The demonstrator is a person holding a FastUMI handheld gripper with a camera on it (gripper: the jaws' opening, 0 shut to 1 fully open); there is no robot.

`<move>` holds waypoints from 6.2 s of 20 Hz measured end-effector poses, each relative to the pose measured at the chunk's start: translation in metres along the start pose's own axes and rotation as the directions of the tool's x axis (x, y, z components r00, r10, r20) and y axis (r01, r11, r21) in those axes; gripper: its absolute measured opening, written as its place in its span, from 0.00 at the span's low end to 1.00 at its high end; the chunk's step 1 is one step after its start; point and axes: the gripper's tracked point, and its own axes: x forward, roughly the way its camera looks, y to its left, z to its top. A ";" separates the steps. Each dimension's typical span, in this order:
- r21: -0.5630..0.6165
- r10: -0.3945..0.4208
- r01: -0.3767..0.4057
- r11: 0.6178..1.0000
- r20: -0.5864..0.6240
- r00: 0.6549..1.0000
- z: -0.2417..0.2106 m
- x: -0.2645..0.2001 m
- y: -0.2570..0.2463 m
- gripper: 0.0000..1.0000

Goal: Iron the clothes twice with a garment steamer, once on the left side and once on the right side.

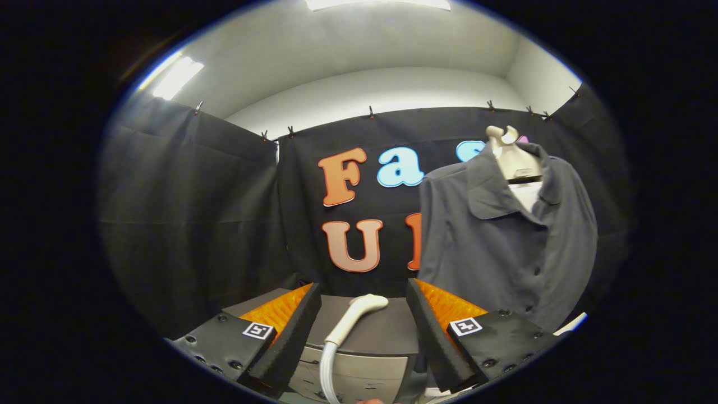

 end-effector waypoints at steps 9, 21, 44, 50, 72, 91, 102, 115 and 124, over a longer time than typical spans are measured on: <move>0.081 -0.010 0.045 0.996 -0.386 0.922 -0.132 0.187 0.042 0.99; -0.075 -0.202 0.201 0.977 -0.633 0.747 -0.241 0.237 -0.016 0.99; -0.020 -0.031 0.025 0.999 -0.416 0.909 -0.163 0.199 0.030 0.45; 0.023 0.099 -0.096 0.995 -0.284 0.954 -0.110 0.119 0.058 0.45; -0.036 0.001 0.001 0.999 0.049 0.999 0.007 -0.132 -0.063 0.44; -0.036 -0.201 0.203 0.978 0.063 0.978 -0.023 -0.135 -0.223 0.44; -0.063 -0.194 0.195 0.979 0.018 0.981 -0.042 -0.072 -0.240 0.44; -0.066 -0.173 0.168 0.984 -0.073 0.982 -0.094 -0.041 -0.229 0.44; -0.042 -0.186 0.182 0.982 -0.139 0.973 -0.143 -0.060 -0.228 0.44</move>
